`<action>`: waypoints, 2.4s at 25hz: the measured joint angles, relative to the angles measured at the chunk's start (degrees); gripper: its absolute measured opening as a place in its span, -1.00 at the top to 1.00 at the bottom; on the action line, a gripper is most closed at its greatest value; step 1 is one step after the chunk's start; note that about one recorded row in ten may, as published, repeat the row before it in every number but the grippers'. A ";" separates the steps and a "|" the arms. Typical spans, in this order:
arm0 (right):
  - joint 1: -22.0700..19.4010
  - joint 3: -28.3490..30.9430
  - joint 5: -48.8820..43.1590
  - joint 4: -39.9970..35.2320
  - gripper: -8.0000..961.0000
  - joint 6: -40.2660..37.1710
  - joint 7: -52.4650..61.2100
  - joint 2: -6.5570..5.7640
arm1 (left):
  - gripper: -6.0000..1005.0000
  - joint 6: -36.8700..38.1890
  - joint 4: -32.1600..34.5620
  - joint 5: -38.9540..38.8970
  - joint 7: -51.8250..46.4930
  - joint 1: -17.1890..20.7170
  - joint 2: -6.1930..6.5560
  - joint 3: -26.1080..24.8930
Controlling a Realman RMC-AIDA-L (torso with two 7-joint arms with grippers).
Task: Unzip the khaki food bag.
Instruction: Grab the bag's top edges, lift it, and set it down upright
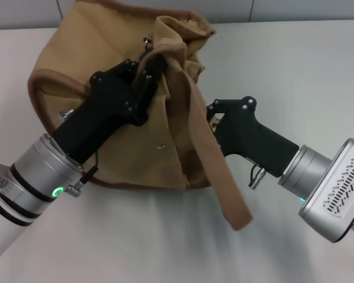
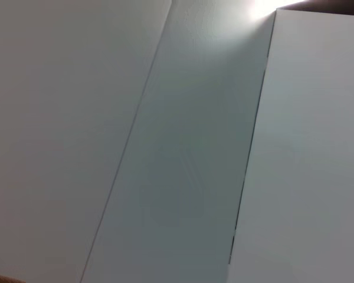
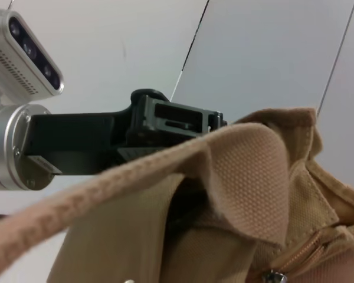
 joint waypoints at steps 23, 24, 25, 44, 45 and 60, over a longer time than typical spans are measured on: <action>0.64 5.11 -0.25 5.03 0.92 -1.12 -5.94 0.00 | 0.74 4.61 -4.66 0.23 -0.07 0.17 -0.01 -4.69; 0.64 5.11 -0.25 5.03 0.92 -1.12 -5.94 0.00 | 0.74 4.62 -4.81 0.22 -0.07 0.18 -0.01 -4.82; 0.55 5.17 -0.19 5.04 0.92 -1.12 -5.95 0.00 | 0.74 4.63 -5.05 0.24 -0.08 0.21 0.00 -4.91; 1.71 10.97 -0.36 8.48 0.89 -0.51 -10.54 -0.01 | 0.71 3.18 -8.23 3.48 -1.27 -0.47 -0.09 -4.72; 1.86 10.81 -0.39 8.54 0.89 -0.53 -10.54 0.00 | 0.71 3.19 -8.23 3.46 -1.27 -0.31 -0.09 -4.89; 2.64 10.43 -2.74 8.66 0.86 5.09 -10.53 0.00 | 0.69 3.59 -7.54 3.29 -2.06 1.93 -0.09 -8.64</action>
